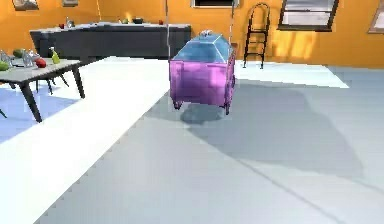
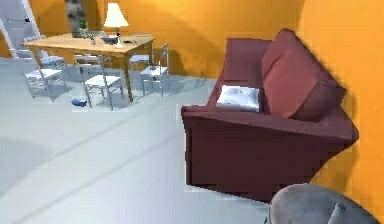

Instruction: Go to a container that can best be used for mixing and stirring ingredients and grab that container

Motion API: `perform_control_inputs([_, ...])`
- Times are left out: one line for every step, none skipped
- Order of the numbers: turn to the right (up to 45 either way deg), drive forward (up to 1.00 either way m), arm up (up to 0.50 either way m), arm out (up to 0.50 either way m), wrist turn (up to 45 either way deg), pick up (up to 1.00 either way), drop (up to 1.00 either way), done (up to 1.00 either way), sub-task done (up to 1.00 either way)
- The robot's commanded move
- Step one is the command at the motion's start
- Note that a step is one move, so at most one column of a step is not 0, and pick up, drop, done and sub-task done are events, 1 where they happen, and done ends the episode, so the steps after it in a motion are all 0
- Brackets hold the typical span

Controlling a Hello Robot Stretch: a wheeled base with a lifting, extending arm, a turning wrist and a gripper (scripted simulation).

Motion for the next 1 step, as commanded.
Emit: perform_control_inputs([45.0, 0.00, 0.00, 0.00, 0.0, 0.00, 0.00, 0.00, 0.00])
